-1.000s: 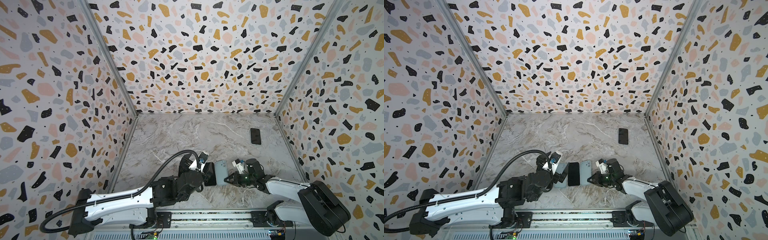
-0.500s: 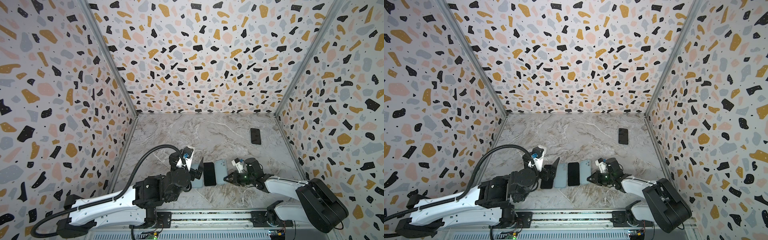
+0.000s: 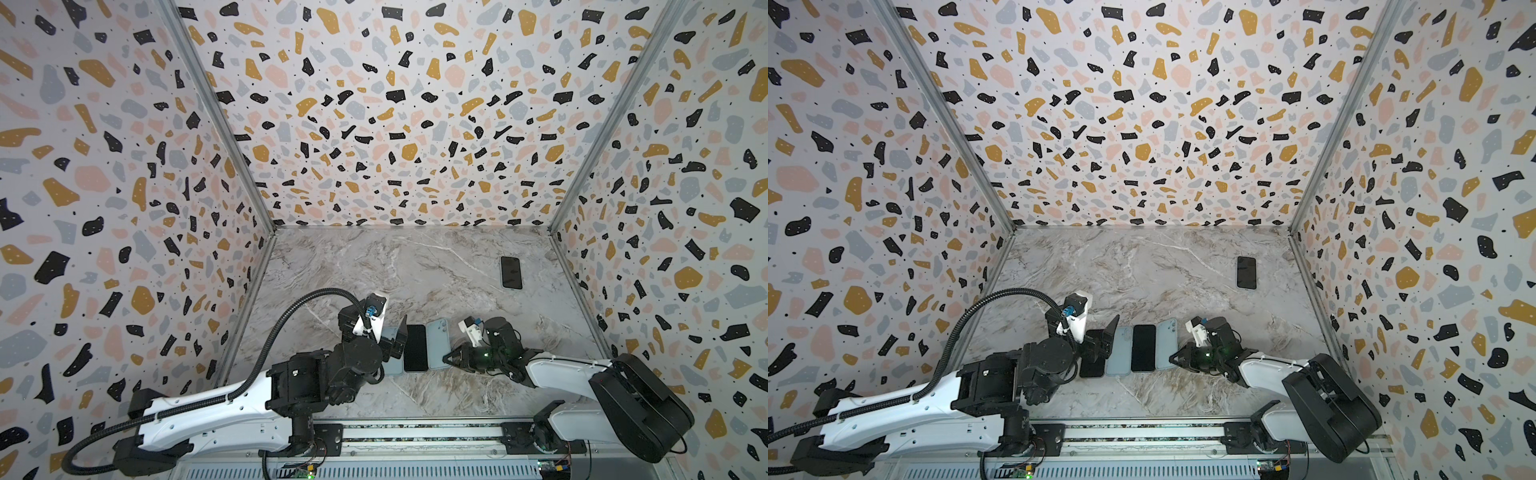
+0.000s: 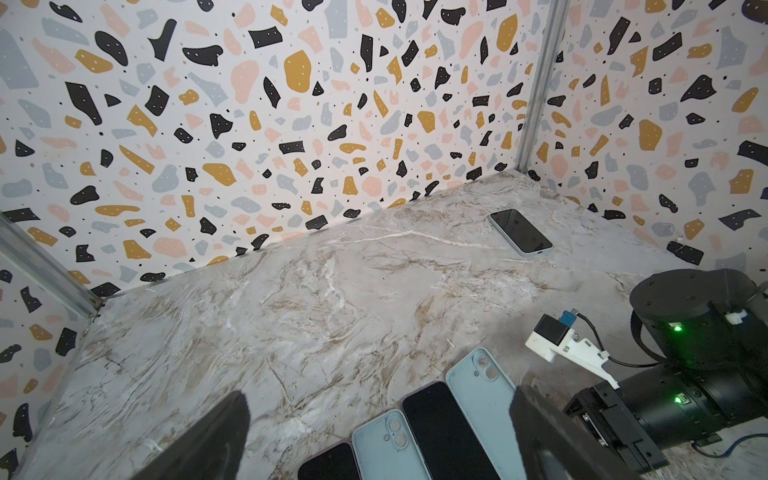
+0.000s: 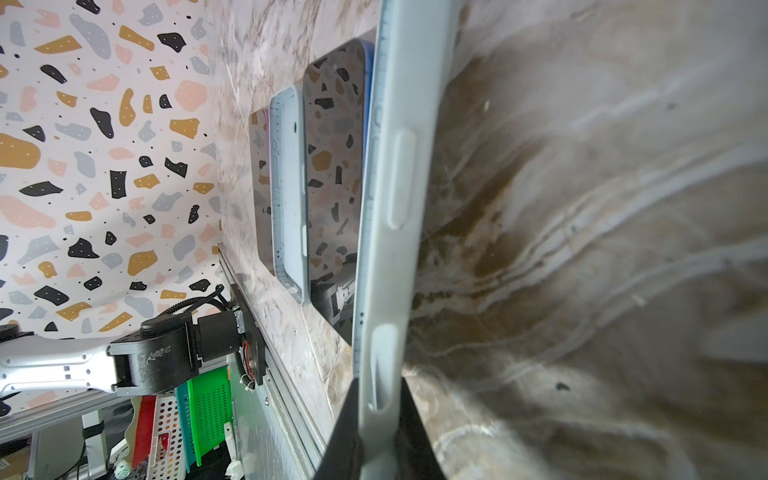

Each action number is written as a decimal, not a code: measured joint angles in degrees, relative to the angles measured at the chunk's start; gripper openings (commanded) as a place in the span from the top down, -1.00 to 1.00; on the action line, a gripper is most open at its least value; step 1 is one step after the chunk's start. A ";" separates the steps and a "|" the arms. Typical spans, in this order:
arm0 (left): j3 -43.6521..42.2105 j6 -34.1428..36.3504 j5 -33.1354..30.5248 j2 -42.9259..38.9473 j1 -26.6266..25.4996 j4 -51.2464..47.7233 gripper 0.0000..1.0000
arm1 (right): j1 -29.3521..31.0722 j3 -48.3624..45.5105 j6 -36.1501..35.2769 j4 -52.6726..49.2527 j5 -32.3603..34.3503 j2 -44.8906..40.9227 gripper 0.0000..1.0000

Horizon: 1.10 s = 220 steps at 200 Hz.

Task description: Take the phone out of the phone case

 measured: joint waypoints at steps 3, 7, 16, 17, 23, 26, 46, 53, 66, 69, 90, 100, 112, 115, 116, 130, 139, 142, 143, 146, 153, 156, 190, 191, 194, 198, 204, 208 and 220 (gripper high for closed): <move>0.00 -0.02 0.00 -0.07 0.00 0.00 -0.99 | 0.11 0.00 0.07 0.13 0.07 0.17 1.00; 0.00 -0.09 0.00 -0.17 0.00 0.02 -0.99 | 0.35 0.00 0.26 0.44 0.13 0.46 1.00; 0.00 -0.15 0.00 -0.46 0.00 0.00 -0.99 | 0.85 0.00 0.55 1.11 0.31 1.05 1.00; 0.00 -0.15 0.00 -0.48 0.00 0.00 -0.99 | 0.90 0.00 0.59 1.16 0.31 1.09 1.00; 0.00 -0.17 -0.02 -0.63 0.00 0.00 -0.99 | 1.22 0.00 0.83 1.51 0.50 1.40 1.00; 0.00 -0.20 0.00 -0.72 0.00 0.00 -0.99 | 1.44 0.00 1.01 1.70 0.59 1.60 1.00; 0.00 -0.44 0.00 -1.03 0.00 -0.04 -0.99 | 2.60 0.00 1.81 2.71 1.20 2.23 1.00; 0.00 -0.55 -0.02 -1.05 0.00 -0.07 -0.99 | 3.04 0.00 2.05 3.08 1.33 2.34 1.00; 0.00 -0.61 0.00 -1.11 0.00 -0.22 -0.99 | 3.91 0.00 2.73 3.85 1.79 2.58 1.00; 0.00 -0.66 0.00 -1.11 0.00 -0.24 -0.99 | 4.13 0.00 2.91 4.00 1.92 2.64 1.00; 0.00 -0.98 0.00 -1.36 0.00 -0.42 -0.99 | 5.57 0.04 4.09 5.25 2.73 3.43 1.00; 0.00 -1.05 0.00 -1.49 0.00 -0.44 -0.99 | 6.10 0.07 4.72 5.92 3.08 3.98 1.00; 0.00 -1.11 0.00 -1.70 0.00 -0.44 -0.99 | 6.73 0.09 5.57 6.73 3.58 4.76 1.00; 0.00 -1.14 0.00 -1.77 0.00 -0.44 -0.99 | 6.91 0.09 5.86 6.93 3.69 4.98 1.00; 0.00 -1.14 0.00 -1.79 0.00 -0.44 -0.99 | 6.97 0.09 5.92 6.99 3.78 5.07 1.00; 0.00 -1.20 0.00 -2.01 0.00 -0.46 -0.99 | 7.76 0.17 6.97 8.04 4.28 6.10 1.00; 0.00 -1.20 -0.02 -2.14 0.00 -0.48 -0.99 | 8.37 0.28 7.65 8.74 4.63 6.80 1.00; 0.00 -1.20 0.00 -2.16 0.00 -0.46 -0.99 | 8.59 0.37 7.91 8.90 4.74 6.99 1.00; 0.00 -1.20 0.00 -2.19 0.00 -0.46 -0.99 | 8.68 0.39 7.98 8.98 4.79 7.08 1.00; 0.00 -1.20 0.00 -2.21 0.00 -0.48 -0.99 | 8.85 0.48 8.13 9.16 4.85 7.30 1.00; 0.00 -1.22 0.00 -2.27 0.00 -0.46 -0.99 | 9.35 0.76 8.52 9.49 5.09 7.76 1.00; 0.00 -1.20 0.00 -2.29 0.00 -0.48 -0.99 | 9.57 0.94 8.79 9.64 5.22 7.98 1.00; 0.00 -1.22 0.00 -2.64 0.00 -0.50 -0.99 | 11.45 2.56 10.21 11.34 6.10 10.19 1.00; 0.00 -1.22 0.00 -2.64 0.00 -0.50 -0.99 | 11.50 2.60 10.23 11.37 6.10 10.23 1.00; 0.00 -1.22 0.00 -2.69 0.00 -0.50 -0.99 | 11.65 2.75 10.43 11.47 6.19 10.43 1.00; -0.02 -1.22 0.00 -2.71 0.00 -0.50 -0.99 | 11.78 2.86 10.47 11.54 6.25 10.60 1.00; -0.02 -1.22 -0.02 -2.80 0.00 -0.50 -0.99 | 12.00 3.08 10.64 11.61 6.40 10.93 1.00; -0.02 -1.22 0.00 -2.86 0.00 -0.50 -0.99 | 12.15 3.19 10.80 11.67 6.49 11.13 1.00; -0.02 -1.22 0.00 -3.10 0.00 -0.55 -0.99 | 12.52 3.48 11.08 11.91 6.73 11.69 0.89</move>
